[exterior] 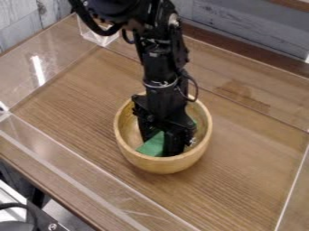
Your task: Remove the green block from inside the brown bowl and put it on the table
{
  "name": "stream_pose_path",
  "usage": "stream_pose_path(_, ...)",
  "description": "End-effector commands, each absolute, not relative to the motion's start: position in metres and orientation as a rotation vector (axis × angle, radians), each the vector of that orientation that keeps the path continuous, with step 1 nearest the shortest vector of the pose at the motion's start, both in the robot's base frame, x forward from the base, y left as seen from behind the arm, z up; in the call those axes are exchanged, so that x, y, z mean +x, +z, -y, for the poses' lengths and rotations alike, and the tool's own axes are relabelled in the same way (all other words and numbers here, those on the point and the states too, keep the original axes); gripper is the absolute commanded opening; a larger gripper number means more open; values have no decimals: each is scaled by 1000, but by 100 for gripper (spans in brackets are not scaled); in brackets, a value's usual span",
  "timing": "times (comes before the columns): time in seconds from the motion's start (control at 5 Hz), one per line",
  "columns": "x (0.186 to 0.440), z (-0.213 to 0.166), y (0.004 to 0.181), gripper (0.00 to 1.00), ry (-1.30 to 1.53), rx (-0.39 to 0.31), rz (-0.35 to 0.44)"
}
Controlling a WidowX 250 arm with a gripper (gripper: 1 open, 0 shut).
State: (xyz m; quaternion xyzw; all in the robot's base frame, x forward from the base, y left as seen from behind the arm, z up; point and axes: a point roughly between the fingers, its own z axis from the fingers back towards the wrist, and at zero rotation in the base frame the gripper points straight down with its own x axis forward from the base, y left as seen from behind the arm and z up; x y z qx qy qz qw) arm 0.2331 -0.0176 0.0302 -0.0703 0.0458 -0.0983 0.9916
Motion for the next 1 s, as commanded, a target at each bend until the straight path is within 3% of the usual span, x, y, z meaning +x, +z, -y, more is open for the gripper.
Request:
stream_pose_path(0.0,238,24,45,0,-202,-149,-43)
stream_pose_path(0.8,231,48,47,0,-199,-201,-70)
